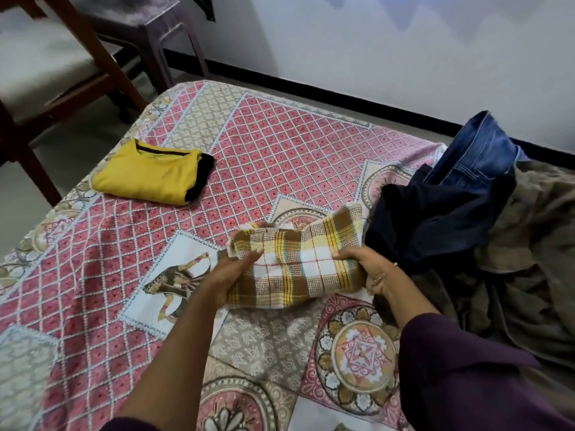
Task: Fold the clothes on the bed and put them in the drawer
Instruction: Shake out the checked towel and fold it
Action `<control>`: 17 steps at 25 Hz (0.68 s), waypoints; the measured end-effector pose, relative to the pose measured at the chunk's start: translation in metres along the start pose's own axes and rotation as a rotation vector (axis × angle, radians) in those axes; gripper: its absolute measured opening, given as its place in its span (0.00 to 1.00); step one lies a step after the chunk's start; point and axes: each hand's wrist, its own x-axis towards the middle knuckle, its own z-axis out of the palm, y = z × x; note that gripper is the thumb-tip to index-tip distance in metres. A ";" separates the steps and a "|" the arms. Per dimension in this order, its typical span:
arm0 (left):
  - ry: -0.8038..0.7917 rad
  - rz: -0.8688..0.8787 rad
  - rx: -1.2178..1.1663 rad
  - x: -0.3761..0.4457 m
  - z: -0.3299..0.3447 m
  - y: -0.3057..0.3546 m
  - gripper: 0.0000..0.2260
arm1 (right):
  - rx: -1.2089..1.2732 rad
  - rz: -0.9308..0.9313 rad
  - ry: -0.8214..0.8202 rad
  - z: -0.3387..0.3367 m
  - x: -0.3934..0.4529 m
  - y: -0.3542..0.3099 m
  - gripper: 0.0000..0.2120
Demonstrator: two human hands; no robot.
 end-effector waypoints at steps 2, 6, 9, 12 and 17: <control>-0.116 -0.031 0.084 -0.003 -0.006 0.001 0.36 | 0.038 -0.001 -0.048 -0.007 -0.003 -0.004 0.08; -0.192 0.051 0.094 -0.004 -0.003 -0.002 0.17 | -0.027 0.079 -0.198 -0.011 -0.011 -0.007 0.20; -0.260 0.157 0.176 -0.008 0.009 0.004 0.18 | -0.157 0.108 -0.221 -0.009 -0.010 -0.011 0.18; -0.303 0.214 0.275 -0.008 0.018 0.009 0.41 | -0.156 0.118 -0.183 -0.011 -0.006 -0.011 0.18; -0.283 0.137 0.286 -0.007 0.030 0.018 0.33 | 0.036 0.102 -0.131 -0.011 0.004 -0.002 0.10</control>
